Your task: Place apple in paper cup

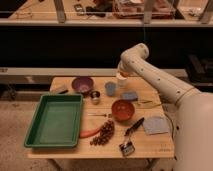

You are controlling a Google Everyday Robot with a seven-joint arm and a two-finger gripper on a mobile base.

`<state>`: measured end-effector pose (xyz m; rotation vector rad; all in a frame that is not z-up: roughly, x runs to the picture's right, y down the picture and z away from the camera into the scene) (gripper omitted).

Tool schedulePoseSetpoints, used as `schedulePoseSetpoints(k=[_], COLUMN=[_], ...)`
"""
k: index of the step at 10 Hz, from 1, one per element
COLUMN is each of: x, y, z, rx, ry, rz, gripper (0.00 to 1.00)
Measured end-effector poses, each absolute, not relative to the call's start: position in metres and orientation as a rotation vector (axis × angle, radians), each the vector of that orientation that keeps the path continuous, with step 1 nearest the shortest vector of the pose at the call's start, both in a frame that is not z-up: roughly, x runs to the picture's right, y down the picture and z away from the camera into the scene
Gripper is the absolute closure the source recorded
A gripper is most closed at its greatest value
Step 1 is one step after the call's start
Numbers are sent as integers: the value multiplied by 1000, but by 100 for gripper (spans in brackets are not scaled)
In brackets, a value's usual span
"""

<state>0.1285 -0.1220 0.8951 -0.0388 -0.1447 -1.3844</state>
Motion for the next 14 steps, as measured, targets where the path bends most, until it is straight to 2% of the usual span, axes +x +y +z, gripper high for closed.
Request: schedulePoseSetpoints(k=[7, 14], x=[144, 128], y=[-137, -133], z=[894, 895], rx=[0, 18], ry=[-116, -137], rz=[-1368, -1366], gripper=[100, 100])
